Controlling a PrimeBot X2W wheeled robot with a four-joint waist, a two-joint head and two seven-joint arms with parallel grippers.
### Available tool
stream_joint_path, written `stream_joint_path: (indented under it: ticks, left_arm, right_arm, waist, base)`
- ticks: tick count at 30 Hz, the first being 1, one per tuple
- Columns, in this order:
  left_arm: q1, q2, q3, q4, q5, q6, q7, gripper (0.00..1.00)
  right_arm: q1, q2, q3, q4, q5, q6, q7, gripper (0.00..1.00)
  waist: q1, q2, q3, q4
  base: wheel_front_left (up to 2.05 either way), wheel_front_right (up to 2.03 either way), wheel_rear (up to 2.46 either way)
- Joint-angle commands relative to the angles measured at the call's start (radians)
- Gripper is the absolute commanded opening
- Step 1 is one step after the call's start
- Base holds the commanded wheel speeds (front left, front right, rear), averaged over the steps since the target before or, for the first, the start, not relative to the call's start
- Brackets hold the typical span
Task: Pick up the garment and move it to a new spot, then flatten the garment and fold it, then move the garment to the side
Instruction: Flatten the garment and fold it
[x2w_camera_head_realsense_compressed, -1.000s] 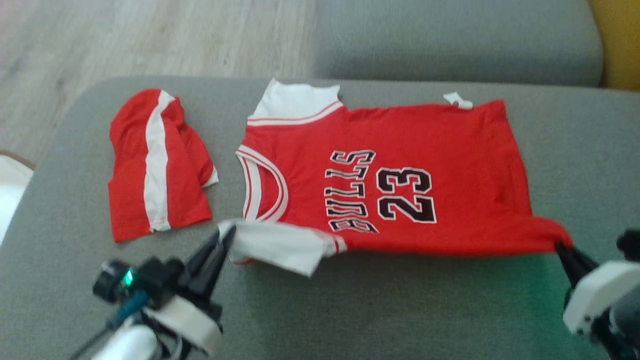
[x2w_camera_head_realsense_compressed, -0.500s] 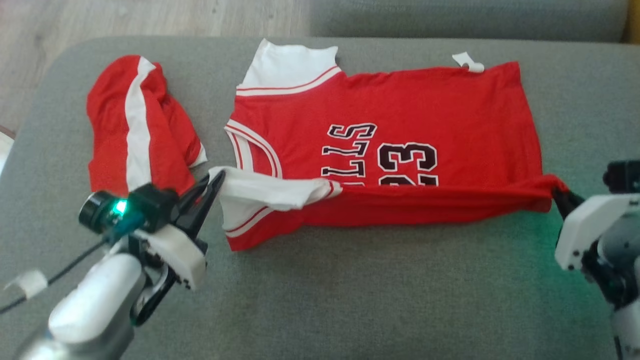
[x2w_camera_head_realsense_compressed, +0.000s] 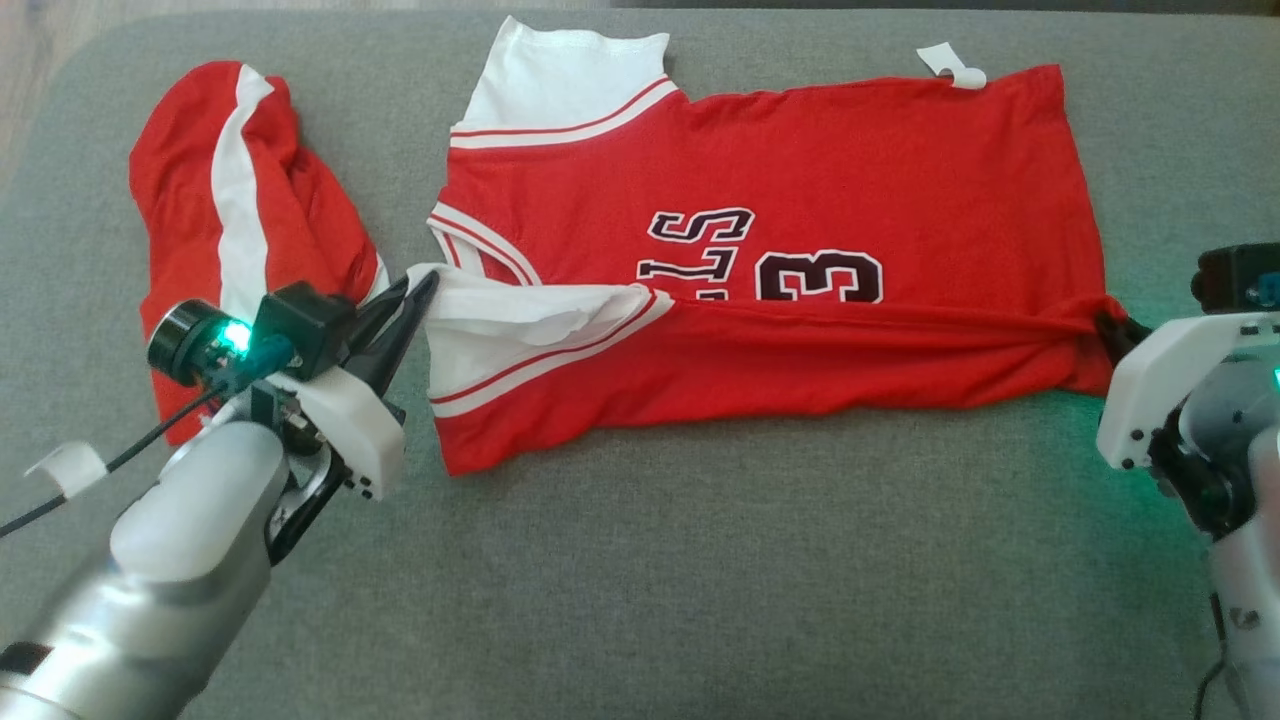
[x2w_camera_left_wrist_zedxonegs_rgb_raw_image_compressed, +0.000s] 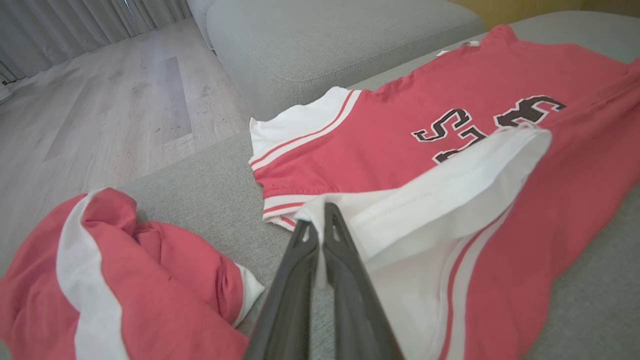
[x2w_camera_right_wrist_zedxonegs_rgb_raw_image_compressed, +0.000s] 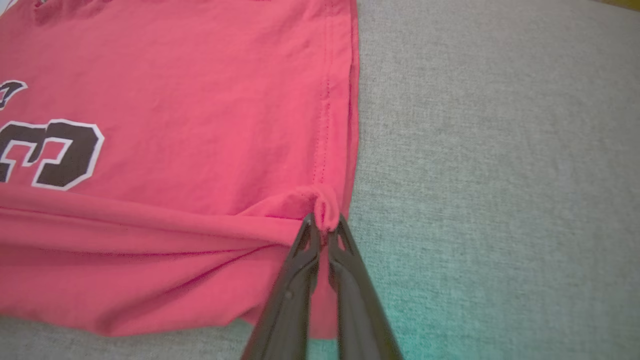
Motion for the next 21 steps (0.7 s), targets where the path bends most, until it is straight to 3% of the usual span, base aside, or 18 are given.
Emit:
stream_joint_path:
  ticks: [1, 4, 5, 6, 15, 18, 21]
  left_arm:
    - [-0.058, 0.034, 0.033, -0.011, -0.009, 0.001, -0.010, 0.00]
    - [-0.078, 0.023, 0.015, 0.027, -0.021, 0.001, -0.015, 0.04]
    - [-0.083, 0.019, 0.014, 0.042, -0.027, 0.000, -0.017, 0.45]
    - [-0.089, 0.014, 0.012, 0.056, -0.029, 0.000, -0.023, 1.00]
    - [-0.069, -0.065, 0.078, 0.121, -0.062, 0.076, -0.159, 1.00]
    - [-0.034, -0.079, 0.144, 0.076, -0.078, 0.133, -0.177, 1.00]
    - [0.033, -0.101, 0.266, -0.074, -0.066, 0.193, -0.179, 1.00]
  right_arm:
    - [-0.031, -0.013, 0.016, -0.030, -0.011, 0.007, -0.010, 0.00]
    - [-0.052, -0.006, 0.017, -0.005, -0.001, 0.007, -0.025, 0.00]
    - [-0.060, -0.005, 0.012, 0.000, 0.000, 0.007, -0.041, 0.71]
    - [-0.068, -0.002, 0.004, 0.008, -0.002, 0.007, -0.056, 1.00]
    - [-0.072, 0.034, -0.036, 0.028, -0.037, 0.007, -0.271, 1.00]
    - [-0.049, 0.042, -0.028, 0.004, -0.032, 0.007, -0.360, 1.00]
    - [-0.007, 0.048, -0.019, -0.034, -0.031, 0.007, -0.449, 1.00]
  waist:
    - [-0.0001, 0.0000, 0.001, 0.000]
    - [-0.0001, 0.0000, 0.006, 0.002]
    - [-0.0001, 0.0000, 0.008, 0.003]
    - [-0.0001, 0.0000, 0.009, 0.004]
    - [-0.0001, 0.0000, -0.038, 0.025]
    - [-0.0001, 0.0000, -0.066, 0.032]
    - [-0.0001, 0.0000, -0.093, 0.040]
  base:
    - [0.00, 0.00, 0.00]
    - [0.00, 0.00, 0.00]
    - [0.00, 0.00, 0.00]
    - [0.00, 0.00, 0.00]
    - [0.00, 0.00, 0.00]
    - [0.00, 0.00, 0.00]
    - [0.00, 0.00, 0.00]
